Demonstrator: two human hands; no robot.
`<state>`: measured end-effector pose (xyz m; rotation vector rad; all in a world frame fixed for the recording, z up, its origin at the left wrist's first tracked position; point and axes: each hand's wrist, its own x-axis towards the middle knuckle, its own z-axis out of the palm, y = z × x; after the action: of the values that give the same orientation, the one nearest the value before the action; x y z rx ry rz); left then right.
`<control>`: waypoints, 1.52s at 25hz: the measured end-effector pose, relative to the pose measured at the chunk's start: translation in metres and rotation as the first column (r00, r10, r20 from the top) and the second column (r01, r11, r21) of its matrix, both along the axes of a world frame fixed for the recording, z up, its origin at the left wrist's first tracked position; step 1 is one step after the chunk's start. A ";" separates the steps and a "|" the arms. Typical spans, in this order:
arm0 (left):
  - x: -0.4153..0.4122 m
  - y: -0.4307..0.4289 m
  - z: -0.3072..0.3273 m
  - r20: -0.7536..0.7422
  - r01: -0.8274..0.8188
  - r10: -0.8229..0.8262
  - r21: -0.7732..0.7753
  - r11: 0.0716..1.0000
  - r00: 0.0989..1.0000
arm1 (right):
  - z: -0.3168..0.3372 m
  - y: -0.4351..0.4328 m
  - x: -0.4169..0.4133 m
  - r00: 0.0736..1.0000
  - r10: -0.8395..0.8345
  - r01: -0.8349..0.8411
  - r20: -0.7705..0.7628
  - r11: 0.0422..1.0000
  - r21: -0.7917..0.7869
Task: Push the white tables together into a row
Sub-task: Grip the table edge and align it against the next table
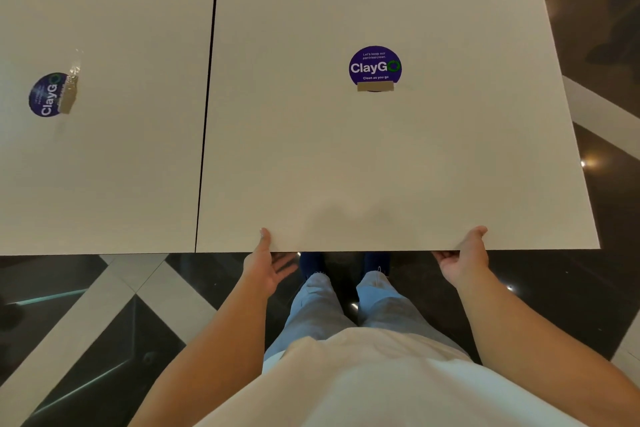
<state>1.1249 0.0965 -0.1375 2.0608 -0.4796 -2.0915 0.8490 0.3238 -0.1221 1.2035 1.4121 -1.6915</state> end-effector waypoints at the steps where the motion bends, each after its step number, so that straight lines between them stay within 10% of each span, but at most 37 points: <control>1: 0.002 0.002 0.003 0.016 0.206 -0.207 0.038 0.978 0.978 | 0.001 -0.002 0.003 0.998 0.068 -0.068 0.012 0.997 0.032; 6: -0.046 0.031 0.023 0.072 0.907 -0.911 0.089 0.411 0.405 | 0.015 -0.013 0.039 0.678 0.720 -0.735 0.149 0.661 0.150; 10: -0.096 0.054 0.037 0.365 0.979 -0.916 -0.052 -0.196 -0.164 | 0.027 -0.004 0.050 0.128 0.972 -0.919 0.199 0.040 0.392; 12: -0.117 0.065 0.046 0.489 0.918 -0.822 -0.097 -0.384 -0.292 | 0.035 0.008 0.047 -0.004 0.975 -0.867 0.222 -0.114 0.486; 19: -0.187 0.126 0.072 0.669 0.790 -0.679 -0.223 -0.572 -0.303 | 0.054 0.084 0.003 -0.151 0.966 -0.717 0.212 -0.254 0.649; 38: -0.485 0.335 0.079 0.797 0.747 -0.536 -0.171 -0.642 -0.278 | 0.077 0.281 -0.286 -0.386 0.880 -0.446 0.279 -0.442 0.778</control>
<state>0.6399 0.4314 -0.0588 0.7433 -3.4595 -0.7297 0.5630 0.6048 -0.0448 -0.8122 2.3911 0.0335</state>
